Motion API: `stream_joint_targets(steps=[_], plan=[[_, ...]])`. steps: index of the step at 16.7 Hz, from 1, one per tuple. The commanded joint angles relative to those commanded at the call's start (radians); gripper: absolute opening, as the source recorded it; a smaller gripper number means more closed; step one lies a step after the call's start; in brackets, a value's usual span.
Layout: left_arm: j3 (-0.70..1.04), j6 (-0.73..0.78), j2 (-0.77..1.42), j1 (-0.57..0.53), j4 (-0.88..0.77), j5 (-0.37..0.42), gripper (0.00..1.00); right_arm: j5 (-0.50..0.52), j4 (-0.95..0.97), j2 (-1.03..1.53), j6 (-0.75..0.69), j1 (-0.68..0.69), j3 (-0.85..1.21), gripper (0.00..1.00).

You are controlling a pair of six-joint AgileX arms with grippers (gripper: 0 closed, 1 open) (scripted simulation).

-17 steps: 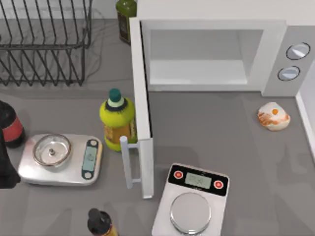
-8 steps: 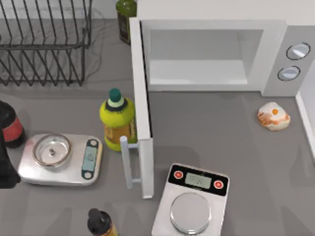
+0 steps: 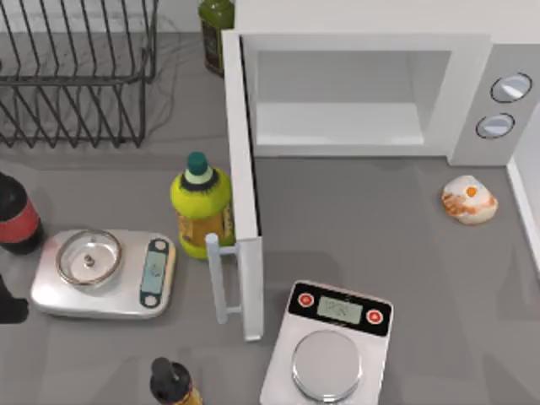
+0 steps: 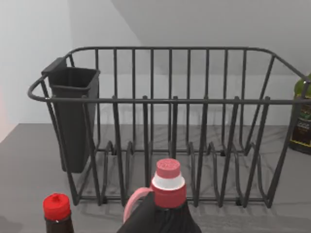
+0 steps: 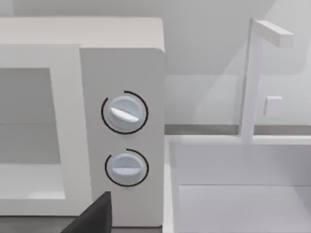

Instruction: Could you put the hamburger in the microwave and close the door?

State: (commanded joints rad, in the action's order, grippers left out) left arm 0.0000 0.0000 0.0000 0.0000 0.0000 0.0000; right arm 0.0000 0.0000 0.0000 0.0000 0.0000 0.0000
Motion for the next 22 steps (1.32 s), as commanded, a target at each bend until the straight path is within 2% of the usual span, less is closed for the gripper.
stream_joint_targets(steps=[7,17,22], plan=[[0.0,0.0,0.0,0.0,0.0,0.0,0.02,0.0,0.0,0.0,0.0,0.0,0.0,1.0],[0.004,0.0,0.002,-0.004,-0.003,-0.004,0.0,0.0,0.0,0.0,0.0,0.0,0.0,1.0],[0.076,0.0,0.028,-0.083,-0.049,-0.083,0.0,0.0,0.0,0.0,0.0,0.0,0.0,1.0]])
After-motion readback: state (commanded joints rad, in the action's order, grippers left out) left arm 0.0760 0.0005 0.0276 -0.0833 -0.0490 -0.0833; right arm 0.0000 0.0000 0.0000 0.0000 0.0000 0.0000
